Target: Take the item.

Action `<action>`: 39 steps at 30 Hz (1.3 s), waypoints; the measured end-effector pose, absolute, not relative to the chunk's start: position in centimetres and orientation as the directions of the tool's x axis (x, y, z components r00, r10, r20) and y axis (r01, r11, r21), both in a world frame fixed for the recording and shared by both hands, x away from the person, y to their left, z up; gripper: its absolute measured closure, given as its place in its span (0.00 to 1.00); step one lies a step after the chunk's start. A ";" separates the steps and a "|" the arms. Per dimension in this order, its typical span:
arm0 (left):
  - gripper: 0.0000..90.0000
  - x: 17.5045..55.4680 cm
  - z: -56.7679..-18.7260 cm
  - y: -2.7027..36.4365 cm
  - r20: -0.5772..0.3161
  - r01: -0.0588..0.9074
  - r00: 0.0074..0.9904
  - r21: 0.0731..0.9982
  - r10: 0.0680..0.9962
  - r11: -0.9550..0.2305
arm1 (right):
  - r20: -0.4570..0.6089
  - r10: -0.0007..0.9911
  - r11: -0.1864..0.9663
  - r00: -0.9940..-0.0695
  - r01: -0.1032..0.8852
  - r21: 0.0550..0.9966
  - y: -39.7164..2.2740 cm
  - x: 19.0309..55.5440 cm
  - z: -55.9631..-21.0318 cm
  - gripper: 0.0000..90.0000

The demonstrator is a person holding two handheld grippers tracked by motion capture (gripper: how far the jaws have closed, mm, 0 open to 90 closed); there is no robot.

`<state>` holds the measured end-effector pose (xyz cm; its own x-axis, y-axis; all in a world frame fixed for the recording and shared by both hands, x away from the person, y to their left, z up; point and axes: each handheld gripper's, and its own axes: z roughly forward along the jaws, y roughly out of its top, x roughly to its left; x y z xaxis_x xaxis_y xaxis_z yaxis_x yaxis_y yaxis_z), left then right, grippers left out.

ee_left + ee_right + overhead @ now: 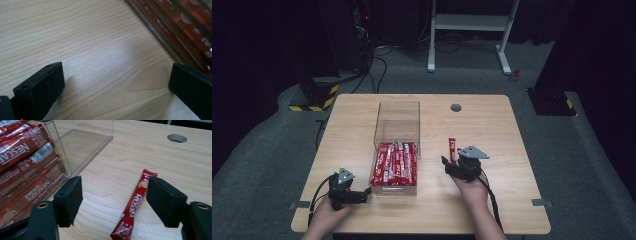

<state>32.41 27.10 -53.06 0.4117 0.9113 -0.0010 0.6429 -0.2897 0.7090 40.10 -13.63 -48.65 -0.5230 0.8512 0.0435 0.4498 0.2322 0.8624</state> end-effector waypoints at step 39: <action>0.01 32.4 -53.1 27.1 -0.003 0.644 0.411 0.709 0.912 -0.288 | 0.004 0.924 0.235 -0.382 0.577 0.782 -25.2 34.5 -51.1 0.17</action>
